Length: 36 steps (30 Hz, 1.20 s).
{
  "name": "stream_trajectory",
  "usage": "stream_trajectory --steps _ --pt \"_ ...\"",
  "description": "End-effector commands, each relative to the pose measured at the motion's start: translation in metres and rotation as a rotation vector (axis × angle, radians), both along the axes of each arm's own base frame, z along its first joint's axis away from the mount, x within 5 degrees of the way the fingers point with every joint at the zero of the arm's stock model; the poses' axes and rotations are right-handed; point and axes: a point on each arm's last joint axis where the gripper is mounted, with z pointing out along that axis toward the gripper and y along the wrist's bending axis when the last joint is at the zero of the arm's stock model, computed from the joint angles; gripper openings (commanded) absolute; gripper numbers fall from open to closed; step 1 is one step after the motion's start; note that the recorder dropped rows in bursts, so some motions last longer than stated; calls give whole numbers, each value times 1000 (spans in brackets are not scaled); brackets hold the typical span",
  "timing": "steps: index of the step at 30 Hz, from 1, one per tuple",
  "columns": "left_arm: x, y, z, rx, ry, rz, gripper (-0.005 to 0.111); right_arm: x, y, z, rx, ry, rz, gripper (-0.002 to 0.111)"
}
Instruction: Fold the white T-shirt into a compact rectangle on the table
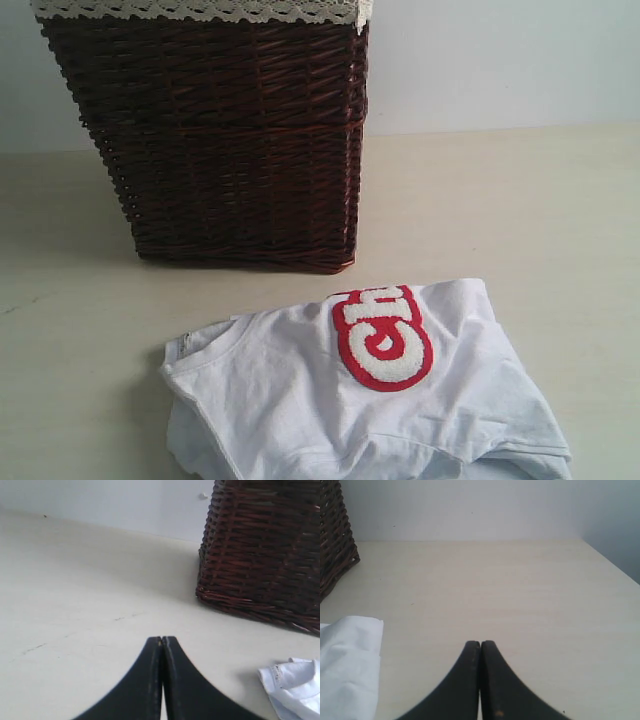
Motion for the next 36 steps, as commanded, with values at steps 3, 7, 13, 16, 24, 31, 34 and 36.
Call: stream_trajectory --steps 3,7,13,16,24,31,34,36 --pt "-1 3 -2 101 12 -8 3 0 0 0 -8 -11 3 0" --pt "-1 1 -2 95 9 -34 3 0 0 0 -8 -11 3 0" --pt "-1 1 -2 98 7 -32 3 0 0 0 1 -12 3 0" --pt "-1 1 -1 99 -1 -29 3 0 0 0 1 -12 3 0" --pt "-1 3 0 133 -6 -24 3 0 0 0 1 -12 3 0" --pt "-1 3 0 133 -6 -24 3 0 0 0 1 -12 3 0" --pt "-1 3 0 133 -6 -24 3 0 0 0 1 -12 3 0" --pt "-1 3 0 133 -6 -24 3 0 0 0 1 -12 3 0"
